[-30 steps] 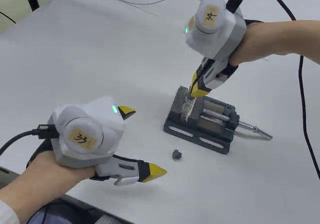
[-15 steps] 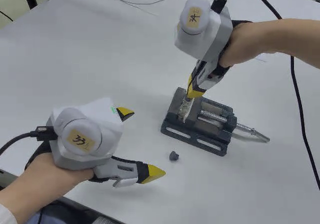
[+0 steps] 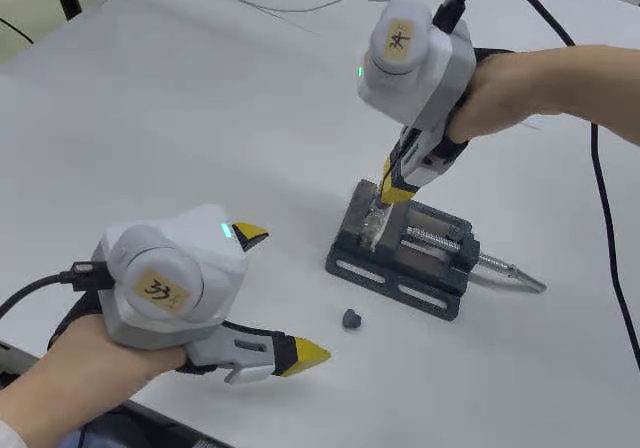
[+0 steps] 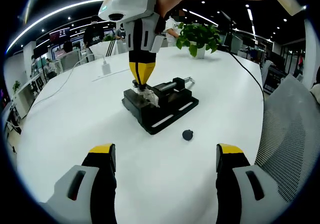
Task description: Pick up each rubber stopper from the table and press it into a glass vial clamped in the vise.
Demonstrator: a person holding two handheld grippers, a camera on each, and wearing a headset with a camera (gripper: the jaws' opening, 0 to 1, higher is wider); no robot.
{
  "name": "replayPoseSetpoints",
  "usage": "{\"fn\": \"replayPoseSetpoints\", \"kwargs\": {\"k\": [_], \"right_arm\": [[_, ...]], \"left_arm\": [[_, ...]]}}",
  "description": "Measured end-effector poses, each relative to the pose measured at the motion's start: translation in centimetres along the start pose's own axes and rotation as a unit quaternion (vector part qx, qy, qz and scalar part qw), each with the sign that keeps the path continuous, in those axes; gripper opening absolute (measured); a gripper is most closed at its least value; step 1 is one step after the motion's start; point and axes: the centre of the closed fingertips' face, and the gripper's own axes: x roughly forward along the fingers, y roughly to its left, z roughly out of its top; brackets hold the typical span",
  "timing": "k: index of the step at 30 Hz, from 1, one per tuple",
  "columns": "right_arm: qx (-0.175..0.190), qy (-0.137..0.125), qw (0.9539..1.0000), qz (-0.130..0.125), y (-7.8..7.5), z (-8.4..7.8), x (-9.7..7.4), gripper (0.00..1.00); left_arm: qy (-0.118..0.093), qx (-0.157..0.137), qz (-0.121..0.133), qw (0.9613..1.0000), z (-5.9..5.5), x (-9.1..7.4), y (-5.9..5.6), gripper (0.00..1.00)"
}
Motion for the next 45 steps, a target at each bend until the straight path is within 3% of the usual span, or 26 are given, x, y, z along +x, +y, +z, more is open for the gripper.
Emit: {"fn": "replayPoseSetpoints", "kwargs": {"k": [5, 15, 17, 21, 23, 27, 35, 45], "right_arm": [[0.022, -0.01, 0.9996, 0.012, -0.2, 0.0, 0.1, 0.0], [0.032, -0.026, 0.9991, 0.011, 0.0, 0.0, 0.0, 0.0], [0.037, -0.037, 0.9985, 0.016, 0.0, 0.0, -0.1, 0.0], [0.082, -0.087, 0.9926, 0.023, 0.0, -0.1, -0.1, 0.0], [0.073, -0.084, 0.9936, 0.016, -0.8, -0.4, -0.2, 0.0], [0.075, -0.09, 0.9931, 0.009, -0.7, -0.2, -0.2, 0.0], [0.071, -0.104, 0.992, -0.002, 0.5, 0.1, -0.6, 0.0], [0.039, -0.081, 0.9958, -0.017, 0.7, 0.3, -0.6, 0.0]], "left_arm": [[-0.002, 0.0, -0.002, 1.0, 0.3, 0.2, -0.1, 0.81], [-0.002, 0.006, 0.0, 1.0, 0.9, 0.1, 0.0, 0.81], [-0.001, 0.009, 0.0, 1.0, 1.0, 0.0, 0.0, 0.81], [-0.002, 0.014, 0.001, 0.9999, 1.4, -0.3, -0.1, 0.81], [-0.003, 0.016, 0.001, 0.9999, 1.6, -0.3, 0.0, 0.81], [-0.003, 0.021, 0.002, 0.9998, 1.9, -0.4, 0.0, 0.81], [-0.007, 0.027, 0.004, 0.9996, 2.5, -0.6, 0.0, 0.81], [-0.01, 0.031, 0.003, 0.9995, 2.7, -0.9, -0.4, 0.81]]}}
